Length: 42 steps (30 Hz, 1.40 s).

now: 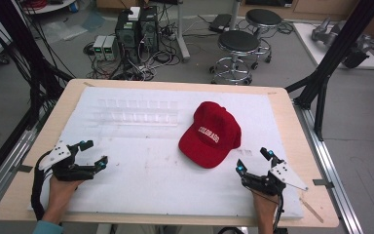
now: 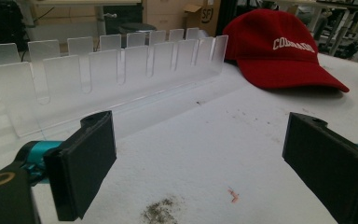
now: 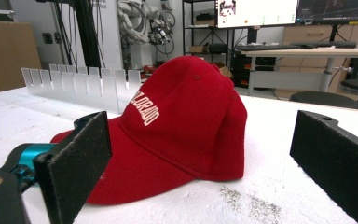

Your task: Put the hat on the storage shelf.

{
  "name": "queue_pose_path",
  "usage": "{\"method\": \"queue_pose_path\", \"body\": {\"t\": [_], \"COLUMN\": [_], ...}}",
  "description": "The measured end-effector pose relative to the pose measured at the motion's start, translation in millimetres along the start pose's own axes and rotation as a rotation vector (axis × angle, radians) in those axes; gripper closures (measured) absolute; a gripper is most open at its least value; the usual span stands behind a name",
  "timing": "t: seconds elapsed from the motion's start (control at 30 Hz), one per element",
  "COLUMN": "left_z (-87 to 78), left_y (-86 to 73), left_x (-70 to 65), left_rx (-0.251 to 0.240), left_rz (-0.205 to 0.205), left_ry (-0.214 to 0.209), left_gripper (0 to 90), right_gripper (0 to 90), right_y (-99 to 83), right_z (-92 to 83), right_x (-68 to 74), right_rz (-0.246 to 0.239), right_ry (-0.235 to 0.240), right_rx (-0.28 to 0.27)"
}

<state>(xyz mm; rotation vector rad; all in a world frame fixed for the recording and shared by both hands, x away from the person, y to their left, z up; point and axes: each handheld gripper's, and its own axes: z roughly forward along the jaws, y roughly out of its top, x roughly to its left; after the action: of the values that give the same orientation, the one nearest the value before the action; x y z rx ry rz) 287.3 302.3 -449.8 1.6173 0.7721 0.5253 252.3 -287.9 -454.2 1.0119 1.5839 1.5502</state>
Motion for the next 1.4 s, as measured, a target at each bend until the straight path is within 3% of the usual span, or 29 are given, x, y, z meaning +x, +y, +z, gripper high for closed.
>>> {"method": "queue_pose_path", "body": {"t": [0.5, 0.67, 0.8, 1.17, 1.33, 1.4], "left_z": [-0.5, -0.9, -2.4, -5.1, -5.1, -5.4], "left_y": [-0.1, -0.6, -1.2, -2.3, -2.4, -2.4], "left_x": [1.7, -4.0, -4.3, -2.3, -1.5, -0.4], "left_rx": [-0.003, -0.013, -0.025, -0.057, -0.059, -0.059], "left_rz": [-0.02, 0.037, 0.041, 0.02, 0.007, 0.002], "left_ry": [0.005, 0.016, 0.018, 0.014, 0.016, 0.015], "left_gripper": [9.8, 9.9, 9.8, 9.9, 9.9, 9.9], "right_gripper": [4.1, 4.1, 4.1, 4.1, 4.0, 4.0], "right_y": [-0.3, -0.2, -0.1, 0.6, 5.7, 9.1], "right_z": [-0.8, -0.6, 0.0, 0.9, 7.0, 8.2], "right_x": [0.6, 0.4, 0.4, -0.4, -2.0, -2.0], "right_rz": [-0.003, -0.003, -0.011, -0.001, -0.005, -0.006], "right_ry": [0.006, 0.004, 0.0, 0.002, 0.001, 0.004], "right_rx": [-0.007, -0.006, -0.008, 0.005, 0.061, 0.06]}}
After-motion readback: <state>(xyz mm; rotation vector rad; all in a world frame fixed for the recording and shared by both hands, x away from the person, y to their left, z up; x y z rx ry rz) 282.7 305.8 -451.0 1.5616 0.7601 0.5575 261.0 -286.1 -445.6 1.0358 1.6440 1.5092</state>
